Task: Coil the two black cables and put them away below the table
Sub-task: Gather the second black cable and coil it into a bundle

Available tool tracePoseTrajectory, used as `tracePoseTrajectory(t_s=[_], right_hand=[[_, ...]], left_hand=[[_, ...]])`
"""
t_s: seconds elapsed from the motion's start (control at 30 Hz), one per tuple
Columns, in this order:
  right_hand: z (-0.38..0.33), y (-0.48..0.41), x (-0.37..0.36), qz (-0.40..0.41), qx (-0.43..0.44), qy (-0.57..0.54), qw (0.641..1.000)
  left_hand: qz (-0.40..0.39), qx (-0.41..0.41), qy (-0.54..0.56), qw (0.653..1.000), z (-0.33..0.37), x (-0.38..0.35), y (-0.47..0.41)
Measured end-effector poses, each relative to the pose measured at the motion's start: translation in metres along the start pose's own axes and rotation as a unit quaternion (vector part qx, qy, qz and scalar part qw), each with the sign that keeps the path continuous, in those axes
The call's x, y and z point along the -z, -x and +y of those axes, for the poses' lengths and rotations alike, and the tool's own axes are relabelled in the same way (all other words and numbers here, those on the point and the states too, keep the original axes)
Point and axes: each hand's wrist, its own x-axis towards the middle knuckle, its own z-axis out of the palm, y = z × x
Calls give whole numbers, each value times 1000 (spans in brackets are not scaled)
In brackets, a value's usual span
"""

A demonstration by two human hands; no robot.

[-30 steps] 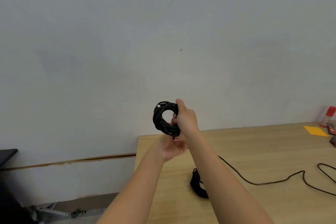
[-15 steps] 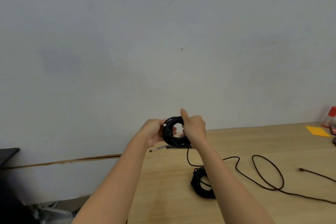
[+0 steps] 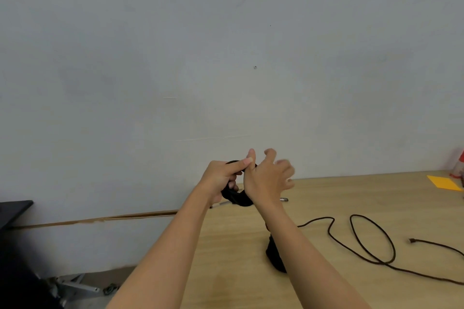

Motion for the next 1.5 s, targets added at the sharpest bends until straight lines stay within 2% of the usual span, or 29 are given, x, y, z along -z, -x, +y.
tracePoseTrajectory(t_s=[0.07, 0.17, 0.27, 0.33, 0.43, 0.5, 0.57, 0.67, 0.7, 0.77, 0.83, 0.9, 0.97, 1.03, 1.1, 1.2, 1.27, 1.33, 1.4, 1.5], right_hand=[[2, -5, -1, -48, 47, -25, 997], [4, -12, 1, -185, 76, -190, 961], [3, -13, 0, -199, 93, -194, 956], [2, -9, -2, -208, 87, -203, 953], [2, -7, 3, -257, 17, -280, 925], [9, -9, 5, -301, -20, -279, 912], [23, -9, 5, -346, -25, -263, 900], [43, -5, 5, -383, 17, -196, 902], [46, -4, 5, -386, 47, -138, 911], [43, -2, 4, -380, 134, -7, 915], [29, 0, 5, -360, 235, 87, 899], [10, 2, 11, -335, 315, 131, 878], [-6, 1, 19, -322, 358, 131, 866], [-17, -3, 26, -323, 367, 94, 868], [-21, -8, 29, -325, 347, 35, 879], [-21, -13, 30, -306, 295, -50, 904], [-16, -17, 28, -276, 251, -96, 923], [-10, -20, 26, -247, 216, -125, 936], [-4, -22, 25, -213, 194, -117, 950], [2, -21, 22, -172, 201, -7, 964]], left_hand=[[-22, 20, 19, 999, -1, 6, 1], [-99, 47, 35, 993, -6, 17, 3], [-143, 68, 53, 986, -8, 20, 9], [-122, 80, 82, 986, -8, 19, 11], [-56, 80, 103, 990, -4, 16, 11], [4, 75, 161, 984, -1, 18, 7], [113, 49, 234, 964, 3, 25, 1], [347, -1, 238, 907, 9, 37, -4], [396, -9, 215, 893, 9, 40, -6], [423, -20, 143, 895, 5, 38, -6], [406, -39, 43, 912, -3, 31, -6], [367, -50, -64, 927, -12, 24, -5], [312, -51, -168, 934, -23, 19, -5], [253, -42, -237, 937, -30, 18, -5], [194, -11, -213, 958, -33, 16, -2], [106, 32, -71, 991, -36, 13, 0], [60, 35, 25, 997, -35, 14, 0], [30, 34, 69, 997, -31, 16, 0], [-6, 37, 94, 995, -29, 19, 3], [-62, 34, 153, 986, -29, 25, 2]])
